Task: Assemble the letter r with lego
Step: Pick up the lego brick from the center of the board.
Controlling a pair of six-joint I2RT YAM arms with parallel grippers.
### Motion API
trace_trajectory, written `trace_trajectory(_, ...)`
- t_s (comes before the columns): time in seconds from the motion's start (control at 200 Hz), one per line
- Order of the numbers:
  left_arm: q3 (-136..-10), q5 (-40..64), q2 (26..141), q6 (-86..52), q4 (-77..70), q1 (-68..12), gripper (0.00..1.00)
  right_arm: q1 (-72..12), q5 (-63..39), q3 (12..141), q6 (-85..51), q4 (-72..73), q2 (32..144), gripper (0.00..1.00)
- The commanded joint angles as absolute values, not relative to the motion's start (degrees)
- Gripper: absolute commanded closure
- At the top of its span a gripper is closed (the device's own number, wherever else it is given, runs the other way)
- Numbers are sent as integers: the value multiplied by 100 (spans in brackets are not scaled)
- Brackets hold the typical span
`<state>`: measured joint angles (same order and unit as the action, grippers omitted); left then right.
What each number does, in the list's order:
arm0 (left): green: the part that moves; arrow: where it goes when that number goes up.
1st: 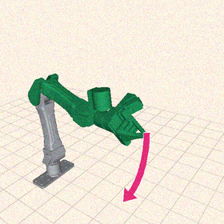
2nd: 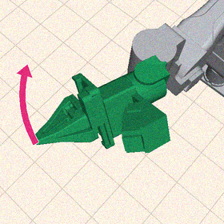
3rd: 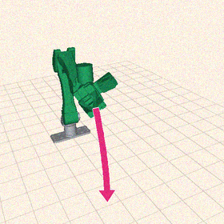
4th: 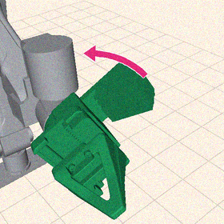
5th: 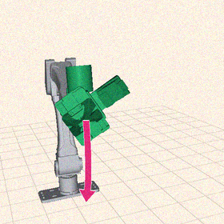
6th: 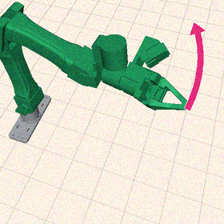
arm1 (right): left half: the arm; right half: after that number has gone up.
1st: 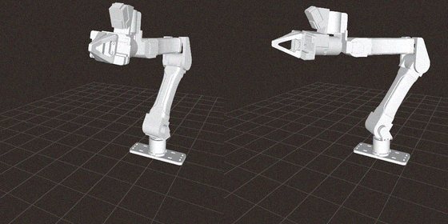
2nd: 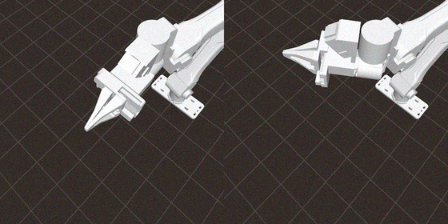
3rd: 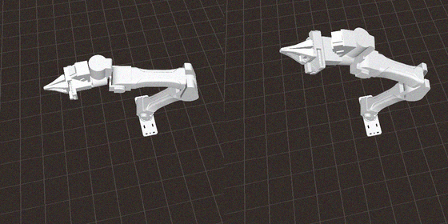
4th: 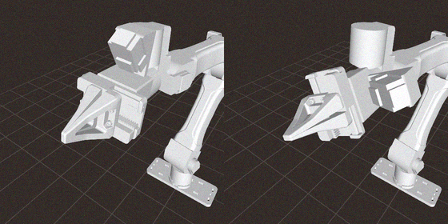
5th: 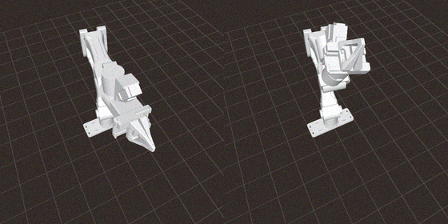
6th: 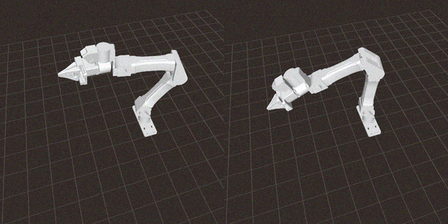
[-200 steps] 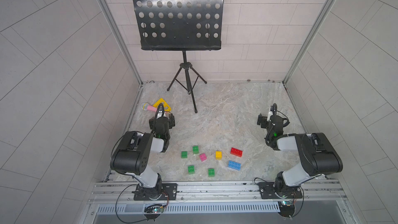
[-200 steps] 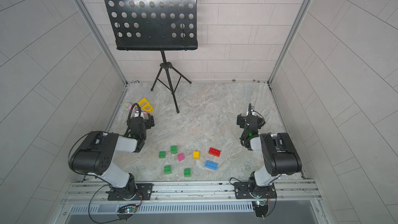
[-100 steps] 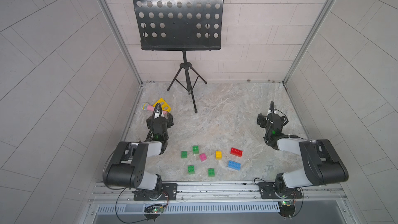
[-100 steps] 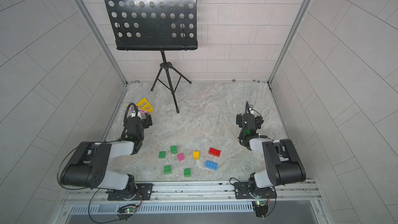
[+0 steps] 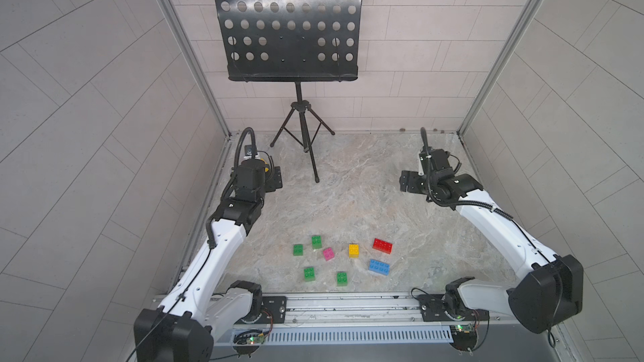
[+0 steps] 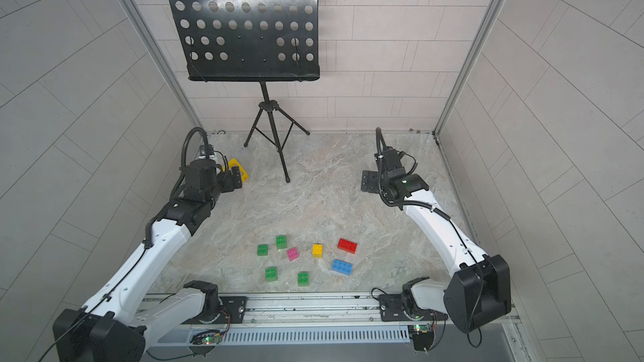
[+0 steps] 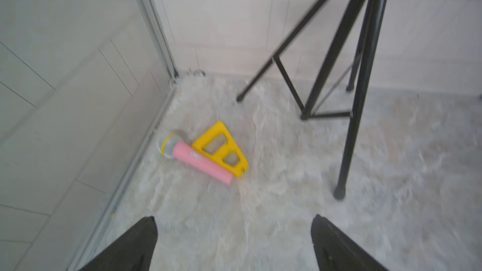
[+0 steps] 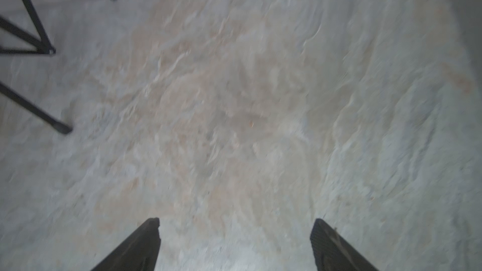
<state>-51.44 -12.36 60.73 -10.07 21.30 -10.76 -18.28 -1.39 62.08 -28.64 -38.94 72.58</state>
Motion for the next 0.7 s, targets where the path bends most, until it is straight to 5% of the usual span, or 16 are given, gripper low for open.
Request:
trace_trajectory(0.0, -5232, -462, 6135, -1498, 4272, -1092, 0, -2480, -885, 6104, -3797, -5082, 6907, 16)
trace_trajectory(0.29, -4732, -186, 5323, -1878, 4482, -1112, 0, -4467, -178, 5856, -5715, -4832, 7525, 20)
trace_trajectory(0.696, -4412, -213, 4878, -1785, 4266, -1455, 0, -5405, -154, 6663, -6082, -4703, 9070, 27)
